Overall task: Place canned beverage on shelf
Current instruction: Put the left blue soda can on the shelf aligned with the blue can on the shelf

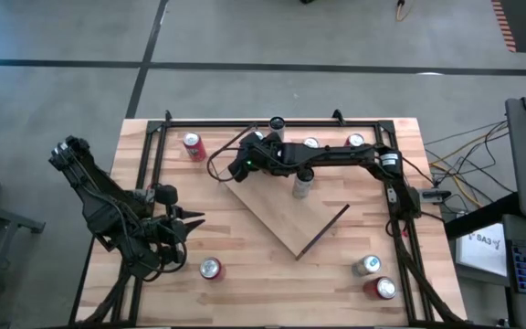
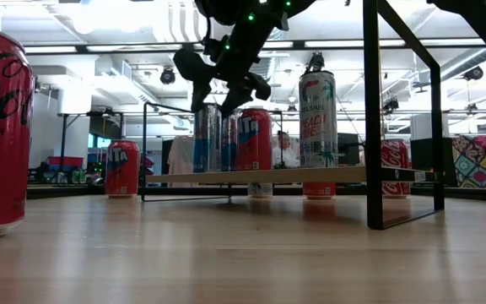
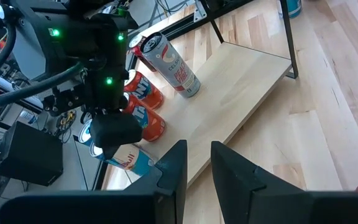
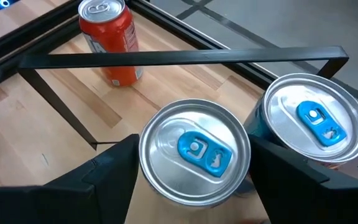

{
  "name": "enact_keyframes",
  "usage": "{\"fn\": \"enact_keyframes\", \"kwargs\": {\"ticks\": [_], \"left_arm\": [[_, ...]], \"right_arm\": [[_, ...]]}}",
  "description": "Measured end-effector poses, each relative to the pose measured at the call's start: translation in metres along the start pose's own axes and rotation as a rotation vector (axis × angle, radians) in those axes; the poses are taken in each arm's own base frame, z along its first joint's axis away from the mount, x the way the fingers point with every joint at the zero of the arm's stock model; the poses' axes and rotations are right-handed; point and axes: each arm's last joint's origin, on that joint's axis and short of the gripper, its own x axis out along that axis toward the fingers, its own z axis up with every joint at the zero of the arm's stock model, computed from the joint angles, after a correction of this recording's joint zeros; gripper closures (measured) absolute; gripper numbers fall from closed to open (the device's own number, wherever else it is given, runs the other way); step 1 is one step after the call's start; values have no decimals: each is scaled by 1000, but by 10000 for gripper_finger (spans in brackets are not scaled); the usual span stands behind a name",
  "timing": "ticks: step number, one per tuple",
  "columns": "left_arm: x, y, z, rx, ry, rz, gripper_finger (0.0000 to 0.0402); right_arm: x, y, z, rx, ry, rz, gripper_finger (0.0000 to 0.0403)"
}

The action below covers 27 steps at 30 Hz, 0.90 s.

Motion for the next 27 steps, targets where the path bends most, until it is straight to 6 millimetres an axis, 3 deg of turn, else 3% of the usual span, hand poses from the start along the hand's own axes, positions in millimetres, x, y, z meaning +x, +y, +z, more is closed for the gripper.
{"fn": "enact_keyframes", "kwargs": {"ticks": [27], "left_arm": [[0, 0, 0, 1, 0, 0, 345]], "right_arm": [[-6, 1, 8, -17, -19, 12, 135]]}}
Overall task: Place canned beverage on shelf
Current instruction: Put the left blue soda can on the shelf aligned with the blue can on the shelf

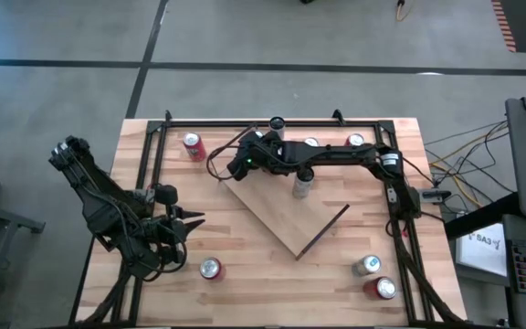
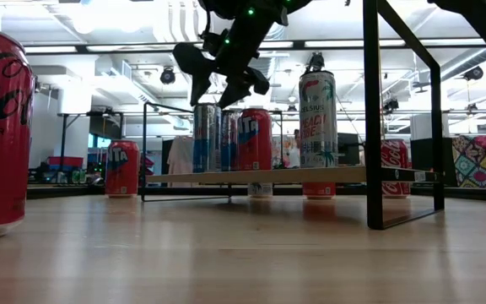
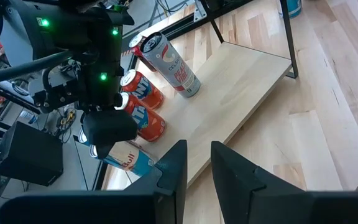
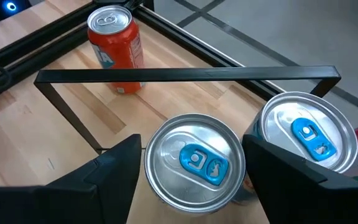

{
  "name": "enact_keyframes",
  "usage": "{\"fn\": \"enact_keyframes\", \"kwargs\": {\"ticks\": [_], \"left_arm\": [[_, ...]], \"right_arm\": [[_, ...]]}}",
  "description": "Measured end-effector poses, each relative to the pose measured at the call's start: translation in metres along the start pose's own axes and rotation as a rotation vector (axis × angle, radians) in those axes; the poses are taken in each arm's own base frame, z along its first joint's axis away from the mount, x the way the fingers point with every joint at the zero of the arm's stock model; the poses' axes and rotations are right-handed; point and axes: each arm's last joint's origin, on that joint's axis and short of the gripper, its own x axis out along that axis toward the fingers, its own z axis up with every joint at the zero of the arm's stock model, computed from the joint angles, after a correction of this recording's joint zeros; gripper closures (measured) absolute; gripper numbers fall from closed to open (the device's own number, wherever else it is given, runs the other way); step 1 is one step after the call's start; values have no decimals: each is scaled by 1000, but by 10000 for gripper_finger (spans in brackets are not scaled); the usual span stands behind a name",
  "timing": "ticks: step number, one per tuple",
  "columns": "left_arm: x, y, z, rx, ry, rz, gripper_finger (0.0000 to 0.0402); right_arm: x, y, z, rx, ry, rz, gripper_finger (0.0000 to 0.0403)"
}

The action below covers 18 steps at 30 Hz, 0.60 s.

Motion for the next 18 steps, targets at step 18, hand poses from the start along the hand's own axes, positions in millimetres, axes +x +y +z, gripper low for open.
{"fn": "enact_keyframes", "kwargs": {"ticks": [18], "left_arm": [[0, 0, 0, -1, 0, 0, 345]], "right_arm": [[-28, -2, 15, -4, -50, 38, 138]]}}
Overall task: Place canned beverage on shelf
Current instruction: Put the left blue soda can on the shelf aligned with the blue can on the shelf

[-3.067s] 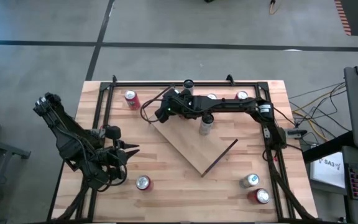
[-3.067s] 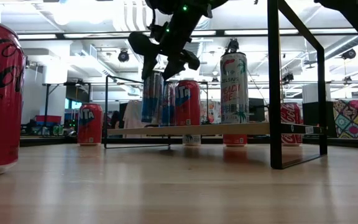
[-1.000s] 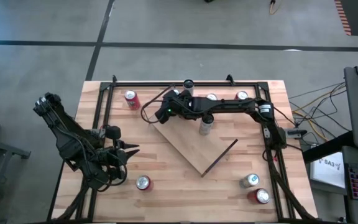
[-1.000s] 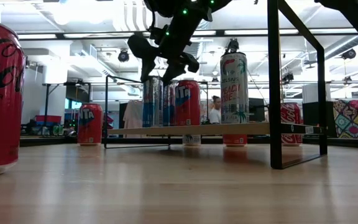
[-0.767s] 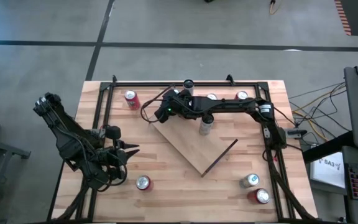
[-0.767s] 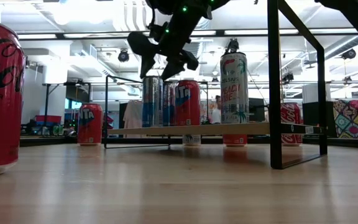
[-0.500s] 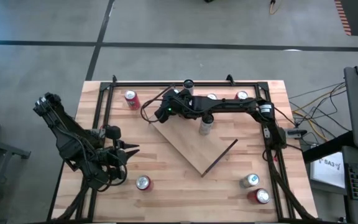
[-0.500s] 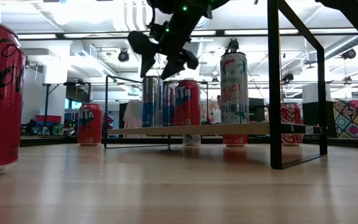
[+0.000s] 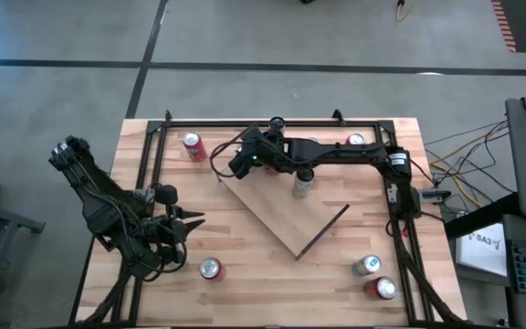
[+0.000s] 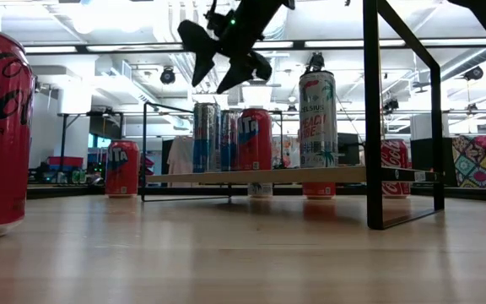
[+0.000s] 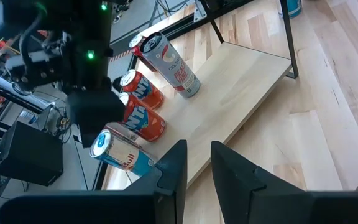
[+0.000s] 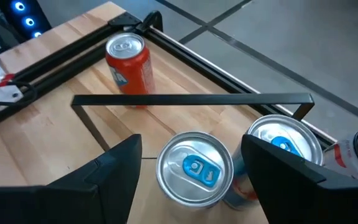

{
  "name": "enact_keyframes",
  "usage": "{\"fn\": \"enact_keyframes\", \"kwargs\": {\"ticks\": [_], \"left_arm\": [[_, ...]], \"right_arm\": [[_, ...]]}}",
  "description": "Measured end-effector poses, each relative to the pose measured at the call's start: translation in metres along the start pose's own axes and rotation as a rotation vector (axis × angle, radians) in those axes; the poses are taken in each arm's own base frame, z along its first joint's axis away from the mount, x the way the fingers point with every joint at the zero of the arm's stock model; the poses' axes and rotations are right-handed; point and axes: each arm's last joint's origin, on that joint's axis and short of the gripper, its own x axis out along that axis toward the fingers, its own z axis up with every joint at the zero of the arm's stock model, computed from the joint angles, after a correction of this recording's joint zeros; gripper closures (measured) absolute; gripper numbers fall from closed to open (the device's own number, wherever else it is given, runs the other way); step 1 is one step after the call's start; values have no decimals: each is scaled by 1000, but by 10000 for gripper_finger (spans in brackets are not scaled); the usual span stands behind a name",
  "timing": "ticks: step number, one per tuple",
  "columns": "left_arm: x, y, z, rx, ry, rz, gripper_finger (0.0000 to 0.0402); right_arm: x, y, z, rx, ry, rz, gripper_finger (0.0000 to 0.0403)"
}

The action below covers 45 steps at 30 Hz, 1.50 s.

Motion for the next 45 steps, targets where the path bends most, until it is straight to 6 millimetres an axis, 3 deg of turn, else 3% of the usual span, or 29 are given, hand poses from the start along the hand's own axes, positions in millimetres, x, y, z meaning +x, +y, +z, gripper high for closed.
{"fn": "enact_keyframes", "kwargs": {"ticks": [7, 12, 16, 22, 24, 45], "left_arm": [[0, 0, 0, 0, 0, -1, 345], [0, 0, 0, 0, 0, -1, 345], [0, 0, 0, 0, 0, -1, 345], [0, 0, 0, -1, 0, -1, 345], [0, 0, 0, -1, -1, -1, 345], [0, 0, 0, -2, -1, -1, 345]], "right_arm": [[-23, 8, 4, -50, -16, 46, 146], [-41, 12, 3, -114, 4, 63, 178], [-46, 10, -3, -172, 85, 86, 231], [-46, 5, -11, -239, 215, 159, 359], [-45, 4, -12, -266, 220, 159, 383], [-14, -11, -22, -238, 185, 130, 394]]}}
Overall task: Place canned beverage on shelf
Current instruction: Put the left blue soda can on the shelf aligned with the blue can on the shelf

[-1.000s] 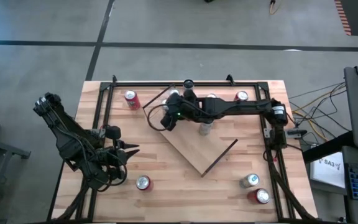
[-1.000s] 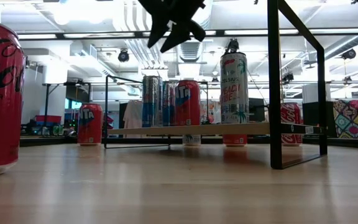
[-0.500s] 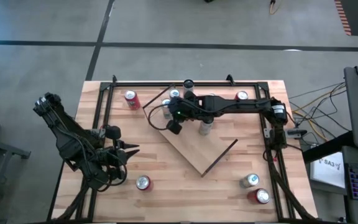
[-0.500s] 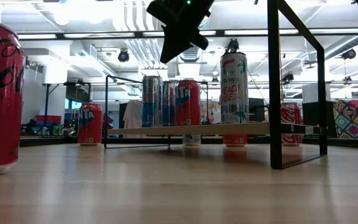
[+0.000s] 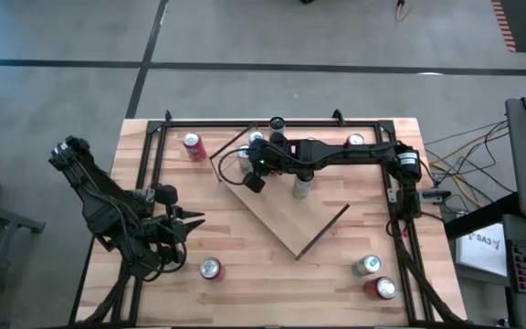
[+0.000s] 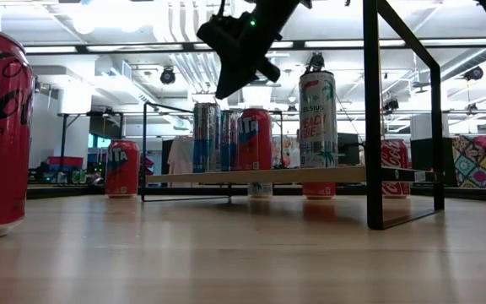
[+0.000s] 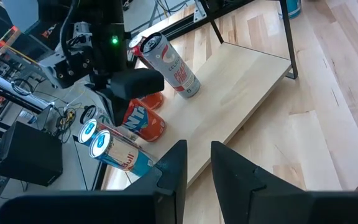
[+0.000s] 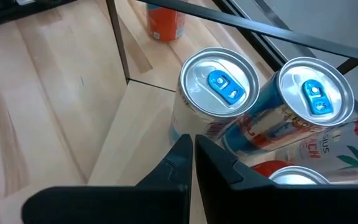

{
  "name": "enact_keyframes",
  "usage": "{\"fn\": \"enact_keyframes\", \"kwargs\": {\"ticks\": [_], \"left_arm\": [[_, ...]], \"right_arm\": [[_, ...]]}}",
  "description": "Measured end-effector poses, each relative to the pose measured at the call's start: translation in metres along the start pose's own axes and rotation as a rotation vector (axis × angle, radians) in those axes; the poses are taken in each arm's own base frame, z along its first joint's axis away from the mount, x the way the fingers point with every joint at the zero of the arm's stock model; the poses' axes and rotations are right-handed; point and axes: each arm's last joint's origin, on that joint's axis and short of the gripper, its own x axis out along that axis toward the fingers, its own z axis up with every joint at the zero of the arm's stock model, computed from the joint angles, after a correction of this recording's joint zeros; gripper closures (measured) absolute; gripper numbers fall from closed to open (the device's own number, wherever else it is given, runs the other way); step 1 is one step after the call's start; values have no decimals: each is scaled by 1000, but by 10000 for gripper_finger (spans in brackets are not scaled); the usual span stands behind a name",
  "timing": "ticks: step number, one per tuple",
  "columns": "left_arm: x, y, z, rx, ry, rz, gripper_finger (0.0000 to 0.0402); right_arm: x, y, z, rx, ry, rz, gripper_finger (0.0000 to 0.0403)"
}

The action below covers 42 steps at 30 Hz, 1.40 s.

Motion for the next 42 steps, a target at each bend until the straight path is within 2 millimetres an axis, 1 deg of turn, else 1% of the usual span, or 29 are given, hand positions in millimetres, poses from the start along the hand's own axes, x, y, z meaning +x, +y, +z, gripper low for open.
{"fn": "enact_keyframes", "kwargs": {"ticks": [13, 25, 42], "left_arm": [[0, 0, 0, 0, 0, 0, 345], [0, 0, 0, 0, 0, 0, 345], [0, 0, 0, 0, 0, 0, 345]], "right_arm": [[4, -4, 2, 12, -35, 1, 394], [16, -3, -9, 14, -37, 1, 394], [18, -9, -4, 33, -75, -27, 394]]}}
